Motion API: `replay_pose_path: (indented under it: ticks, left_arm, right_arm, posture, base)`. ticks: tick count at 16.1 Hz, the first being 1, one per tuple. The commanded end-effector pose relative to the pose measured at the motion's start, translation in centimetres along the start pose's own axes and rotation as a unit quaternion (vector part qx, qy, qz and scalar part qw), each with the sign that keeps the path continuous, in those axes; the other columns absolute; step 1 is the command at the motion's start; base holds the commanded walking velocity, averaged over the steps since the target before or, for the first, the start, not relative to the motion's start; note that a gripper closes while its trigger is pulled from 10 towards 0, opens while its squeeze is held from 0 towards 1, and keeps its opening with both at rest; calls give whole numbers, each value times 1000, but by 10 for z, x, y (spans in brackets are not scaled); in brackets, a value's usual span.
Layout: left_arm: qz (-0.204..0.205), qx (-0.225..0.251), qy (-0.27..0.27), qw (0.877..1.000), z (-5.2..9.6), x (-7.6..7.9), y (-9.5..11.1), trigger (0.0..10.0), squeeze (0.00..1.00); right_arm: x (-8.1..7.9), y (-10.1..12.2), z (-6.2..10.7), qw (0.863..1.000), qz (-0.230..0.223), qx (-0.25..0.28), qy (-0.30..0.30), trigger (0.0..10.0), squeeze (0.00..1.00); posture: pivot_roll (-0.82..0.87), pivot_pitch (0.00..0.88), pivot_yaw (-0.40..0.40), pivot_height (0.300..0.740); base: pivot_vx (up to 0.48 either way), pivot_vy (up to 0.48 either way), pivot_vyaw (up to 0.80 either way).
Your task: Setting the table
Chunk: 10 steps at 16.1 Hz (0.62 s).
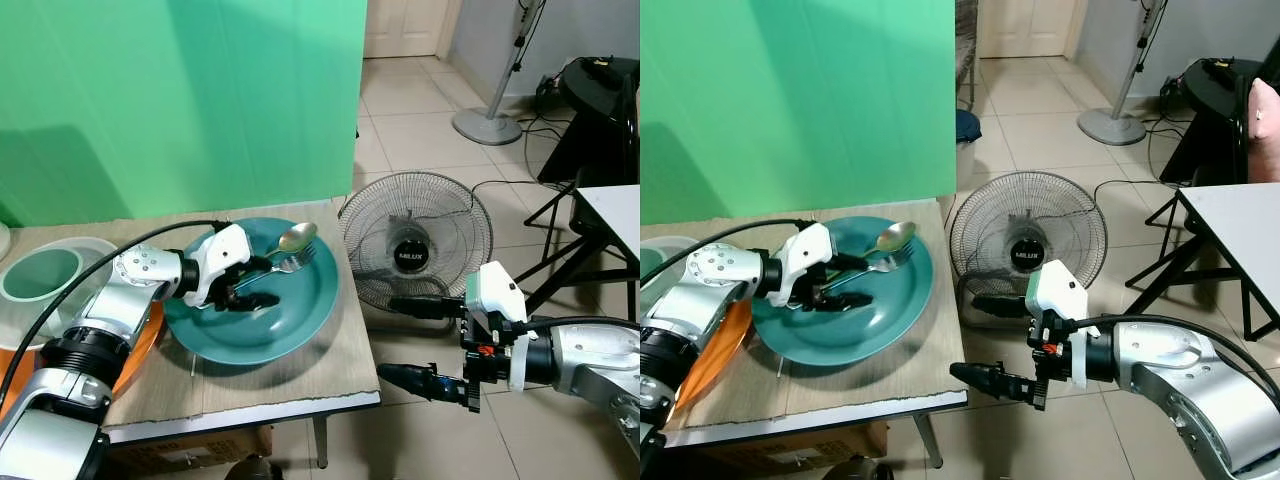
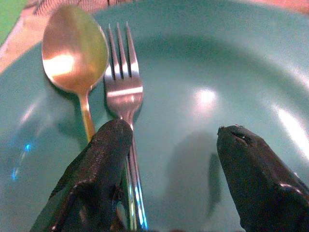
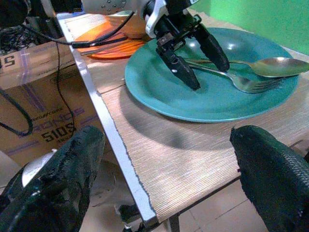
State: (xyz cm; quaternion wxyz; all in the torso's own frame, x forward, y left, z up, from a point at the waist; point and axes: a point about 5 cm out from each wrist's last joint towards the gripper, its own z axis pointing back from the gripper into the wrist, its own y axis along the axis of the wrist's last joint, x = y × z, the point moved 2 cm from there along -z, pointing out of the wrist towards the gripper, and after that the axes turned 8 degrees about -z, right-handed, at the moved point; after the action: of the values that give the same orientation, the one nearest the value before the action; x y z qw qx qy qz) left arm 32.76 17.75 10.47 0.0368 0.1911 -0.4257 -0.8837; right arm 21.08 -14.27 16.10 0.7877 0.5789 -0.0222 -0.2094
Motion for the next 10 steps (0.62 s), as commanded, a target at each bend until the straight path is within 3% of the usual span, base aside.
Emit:
replay_pose_path:
  ticks: [1,2,3,5,8,9,10]
  left_arm:
    - [-5,-21,5,1000,3,-3,-3,10000,0]
    - [3,-40,12,999,2,-4,-9,8980,0]
    - [7,-47,8,999,2,-2,-12,6549,0]
    - [16,-46,6,999,-1,-1,-13,3686,0]
    - [21,-64,6,998,-3,-1,-16,2431,0]
    - [26,-77,10,997,-3,-3,-20,1647,0]
    - [34,-91,22,995,-2,-6,-23,0,0]
  right_arm:
    - [1,-1,1,1000,6,-5,5,10000,0]
    - [1,-2,1,1000,5,-6,10,10000,0]
    - [0,-3,1,1000,3,-7,14,10000,0]
    - [-1,-4,3,1000,4,-9,18,10000,0]
    - [-1,-5,4,1000,3,-12,21,10000,0]
    - [-2,-5,3,1000,4,-12,22,10000,0]
    - [-1,-6,3,1000,5,-13,23,10000,0]
  posture:
    - [-116,1,30,740]
    - [-116,1,30,740]
    - [-116,1,27,740]
    - [-118,4,26,740]
    - [-118,4,26,740]
    - [-118,4,26,740]
    - [-118,4,26,740]
  base:
    - [0,0,0]
    - [0,0,0]
    - [0,0,0]
    - [0,0,0]
    - [0,0,0]
    - [0,0,0]
    - [0,0,0]
